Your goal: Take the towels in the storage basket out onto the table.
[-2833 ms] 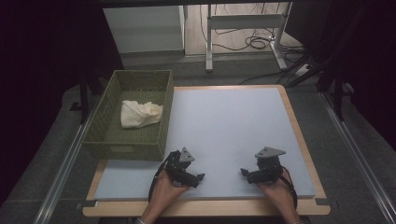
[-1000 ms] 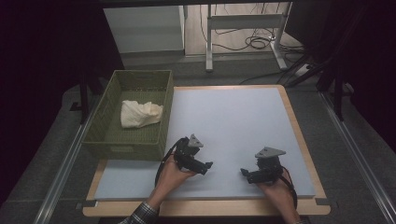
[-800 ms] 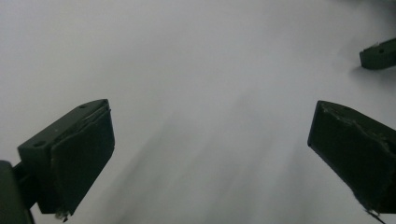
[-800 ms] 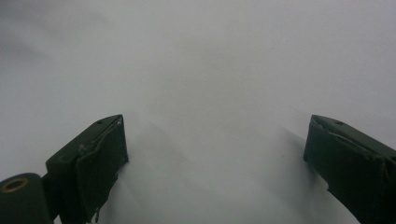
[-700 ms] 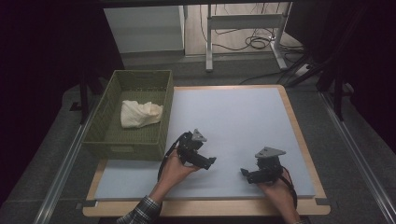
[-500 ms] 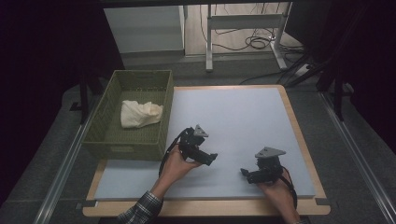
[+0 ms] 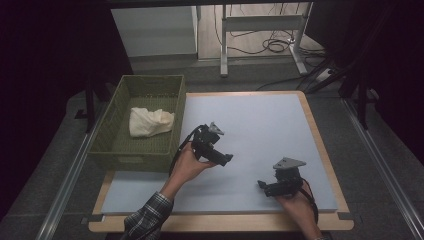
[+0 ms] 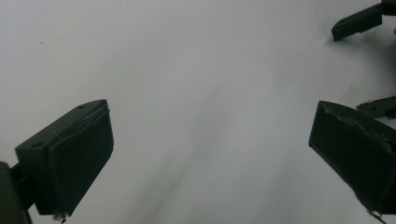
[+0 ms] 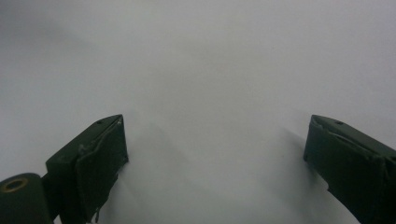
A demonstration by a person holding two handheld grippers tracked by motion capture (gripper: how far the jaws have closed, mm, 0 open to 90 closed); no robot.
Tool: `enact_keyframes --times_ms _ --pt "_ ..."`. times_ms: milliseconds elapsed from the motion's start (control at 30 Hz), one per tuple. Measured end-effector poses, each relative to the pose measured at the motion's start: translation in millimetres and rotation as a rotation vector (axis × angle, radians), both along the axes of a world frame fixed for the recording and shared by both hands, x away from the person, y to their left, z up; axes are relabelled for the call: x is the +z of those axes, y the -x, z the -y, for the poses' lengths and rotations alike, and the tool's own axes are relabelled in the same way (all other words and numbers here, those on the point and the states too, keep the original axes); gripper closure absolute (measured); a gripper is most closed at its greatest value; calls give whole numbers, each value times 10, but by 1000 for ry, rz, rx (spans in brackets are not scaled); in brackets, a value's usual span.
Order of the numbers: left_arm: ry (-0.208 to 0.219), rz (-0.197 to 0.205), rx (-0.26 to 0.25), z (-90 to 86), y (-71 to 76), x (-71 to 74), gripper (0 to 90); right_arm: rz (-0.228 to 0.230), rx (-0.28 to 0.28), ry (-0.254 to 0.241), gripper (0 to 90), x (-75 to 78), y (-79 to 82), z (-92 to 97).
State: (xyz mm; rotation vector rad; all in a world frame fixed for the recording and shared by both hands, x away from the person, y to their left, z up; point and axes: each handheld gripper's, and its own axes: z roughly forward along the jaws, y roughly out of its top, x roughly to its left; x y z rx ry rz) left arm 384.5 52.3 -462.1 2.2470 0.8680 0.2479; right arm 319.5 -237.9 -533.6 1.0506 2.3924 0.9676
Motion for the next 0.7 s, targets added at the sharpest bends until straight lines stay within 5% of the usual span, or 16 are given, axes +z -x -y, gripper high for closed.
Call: enact_keyframes --times_ms 700 --pt "-36 8 101 -394 -394 380 11 -1 -2 -1 61 0 1 -2"
